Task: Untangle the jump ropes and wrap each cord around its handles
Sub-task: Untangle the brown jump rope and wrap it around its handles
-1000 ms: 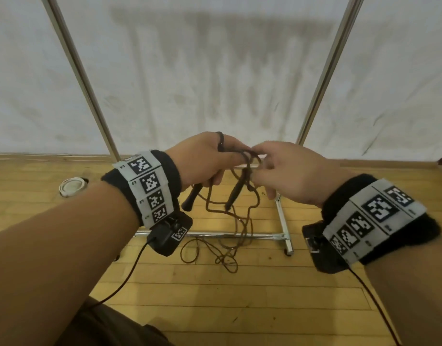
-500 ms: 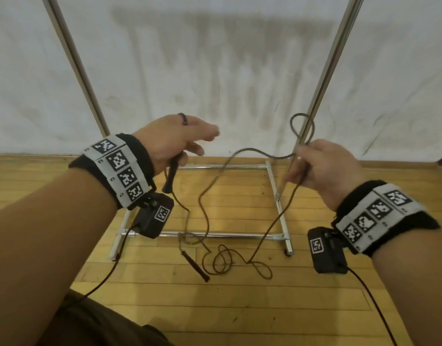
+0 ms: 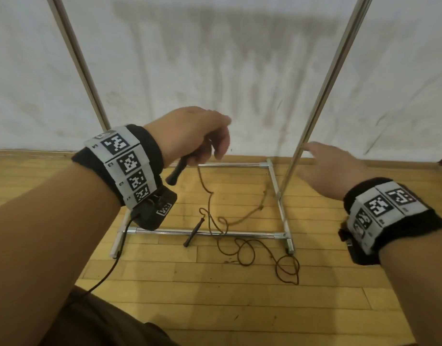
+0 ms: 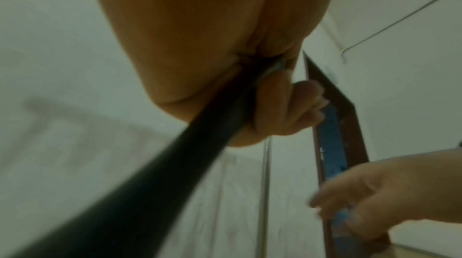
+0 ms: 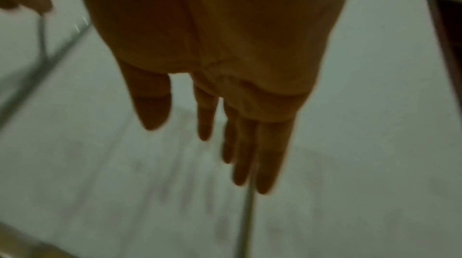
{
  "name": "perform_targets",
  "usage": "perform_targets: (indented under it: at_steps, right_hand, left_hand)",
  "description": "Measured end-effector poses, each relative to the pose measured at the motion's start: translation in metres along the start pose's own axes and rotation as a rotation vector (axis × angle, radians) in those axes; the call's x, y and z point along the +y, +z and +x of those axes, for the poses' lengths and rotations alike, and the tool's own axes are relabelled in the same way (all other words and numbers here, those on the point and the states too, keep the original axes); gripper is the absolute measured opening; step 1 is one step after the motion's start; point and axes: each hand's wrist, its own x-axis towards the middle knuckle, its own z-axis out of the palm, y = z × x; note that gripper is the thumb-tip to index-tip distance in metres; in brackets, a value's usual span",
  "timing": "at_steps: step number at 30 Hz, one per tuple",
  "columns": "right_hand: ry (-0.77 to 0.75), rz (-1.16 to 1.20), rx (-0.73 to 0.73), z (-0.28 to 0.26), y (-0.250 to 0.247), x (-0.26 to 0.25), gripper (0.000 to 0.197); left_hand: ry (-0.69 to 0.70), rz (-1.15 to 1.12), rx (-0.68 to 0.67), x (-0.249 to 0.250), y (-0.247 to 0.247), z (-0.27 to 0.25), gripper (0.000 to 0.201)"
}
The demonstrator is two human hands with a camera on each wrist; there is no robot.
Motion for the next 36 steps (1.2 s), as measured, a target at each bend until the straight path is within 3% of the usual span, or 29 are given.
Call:
perform_targets:
  at_steps: [2,5,7,8,10,13,16,21,28,30,33,34,36]
  right_hand:
    - [-0.307,0.278,-0.127,-0.011,0.003,-0.034,0.066]
    - [-0.470,0.685,-0.289,-0.023,0.016,-0.076,0.046]
    - [-0.448,0.698,-0.242,-0.027,0.028,-0.084,0.021]
    - [-0.425,0.664,-0.225,-0.027,0.033,-0.081,0.019]
    - [-0.340,0.627,-0.241,-0.023,0.044,-0.067,0.032]
    - [-0.160,0.636,-0.149,-0.011,0.052,-0.037,0.039]
    - [-0.101,0.554,-0.071,-0.002,0.057,-0.011,0.037]
    - [0.023,0.309,-0.201,0.004,0.094,0.008,0.033]
    - [0.139,0.153,-0.442,0.024,0.161,0.031,0.032]
    - [0.137,0.134,-0.501,0.032,0.181,0.036,0.033]
    - [0.136,0.109,-0.587,0.047,0.207,0.045,0.028]
    - [0.146,0.122,-0.613,0.052,0.213,0.047,0.026]
    - [0.183,0.169,-0.658,0.060,0.224,0.051,0.023]
  left_hand:
    - [0.071,-0.011,-0.146,0.013,0.009,-0.003,0.057]
    - [0.187,-0.103,-0.243,0.024,0.016,-0.005,0.059]
    - [0.241,-0.230,-0.273,0.027,0.014,-0.006,0.059]
    - [0.255,-0.273,-0.264,0.027,0.009,-0.006,0.058]
    - [0.221,-0.267,-0.178,0.019,-0.006,-0.005,0.054]
    - [0.031,0.039,-0.022,-0.011,-0.023,0.001,0.051]
    - [-0.210,0.400,-0.018,-0.060,-0.001,0.008,0.044]
    - [-0.406,0.499,-0.224,-0.144,0.091,0.015,0.014]
    - [-0.546,0.404,-0.376,-0.246,0.194,0.033,0.011]
    - [-0.562,0.480,-0.423,-0.267,0.218,0.036,0.017]
    - [-0.526,0.487,-0.549,-0.293,0.246,0.044,0.067]
    - [-0.510,0.482,-0.591,-0.297,0.253,0.046,0.074]
    - [-0.490,0.477,-0.627,-0.304,0.264,0.054,0.058]
